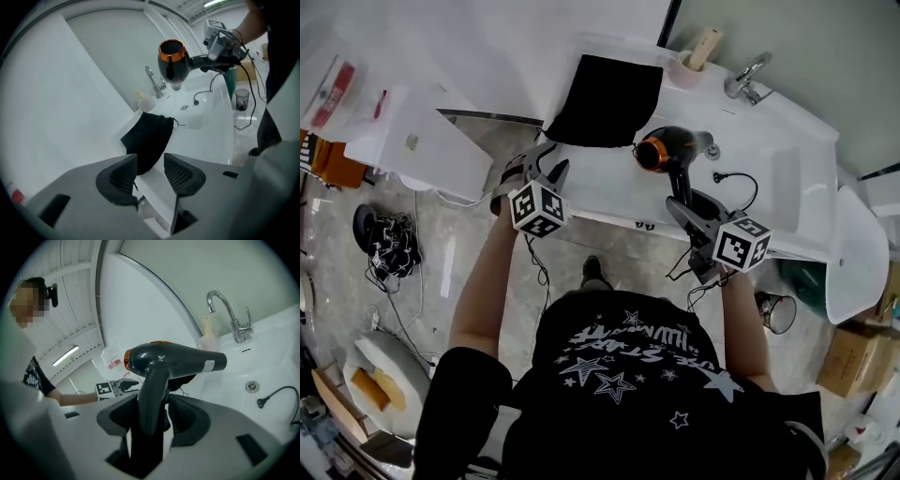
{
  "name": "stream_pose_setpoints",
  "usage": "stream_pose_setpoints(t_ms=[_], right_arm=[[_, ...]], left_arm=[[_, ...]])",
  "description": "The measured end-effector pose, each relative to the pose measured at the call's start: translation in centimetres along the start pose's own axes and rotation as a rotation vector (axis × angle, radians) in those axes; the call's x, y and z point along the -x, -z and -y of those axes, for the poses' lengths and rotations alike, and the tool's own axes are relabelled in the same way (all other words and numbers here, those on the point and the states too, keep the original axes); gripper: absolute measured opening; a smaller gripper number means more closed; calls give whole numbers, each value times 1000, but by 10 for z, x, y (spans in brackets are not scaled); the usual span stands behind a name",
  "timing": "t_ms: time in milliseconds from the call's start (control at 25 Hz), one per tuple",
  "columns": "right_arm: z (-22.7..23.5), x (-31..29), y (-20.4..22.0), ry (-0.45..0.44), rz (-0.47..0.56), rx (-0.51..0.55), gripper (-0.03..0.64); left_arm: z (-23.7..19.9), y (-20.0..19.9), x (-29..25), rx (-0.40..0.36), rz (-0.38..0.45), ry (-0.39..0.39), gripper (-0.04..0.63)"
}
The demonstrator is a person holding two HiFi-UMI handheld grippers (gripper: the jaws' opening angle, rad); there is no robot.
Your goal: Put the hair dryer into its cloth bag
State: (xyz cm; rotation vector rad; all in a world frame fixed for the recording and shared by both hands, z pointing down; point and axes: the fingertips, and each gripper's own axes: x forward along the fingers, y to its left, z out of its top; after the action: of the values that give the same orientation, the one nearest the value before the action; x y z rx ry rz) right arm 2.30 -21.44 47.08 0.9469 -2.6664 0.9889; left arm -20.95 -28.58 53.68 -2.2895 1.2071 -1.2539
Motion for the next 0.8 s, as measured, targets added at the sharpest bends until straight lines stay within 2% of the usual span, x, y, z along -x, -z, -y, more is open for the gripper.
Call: stream_pose_setpoints(t_ms=[120, 240, 560, 680, 800], right_arm=[[1, -6, -1, 22, 7, -18, 207], [3, -10, -1, 34, 9, -30, 207], [1, -20, 6, 48, -13, -41, 207], [1, -22, 8, 48, -16, -46, 207], [-2, -25, 8, 43, -16, -39, 207]], left_arm=[[-5, 9, -18, -116, -34, 21, 198], [-7, 20, -35, -178, -69, 44, 206], [-17, 27, -60, -256, -83, 39, 193], [-20, 30, -66, -239, -97, 38, 171], [-24, 30, -68, -257, -97, 15, 116]])
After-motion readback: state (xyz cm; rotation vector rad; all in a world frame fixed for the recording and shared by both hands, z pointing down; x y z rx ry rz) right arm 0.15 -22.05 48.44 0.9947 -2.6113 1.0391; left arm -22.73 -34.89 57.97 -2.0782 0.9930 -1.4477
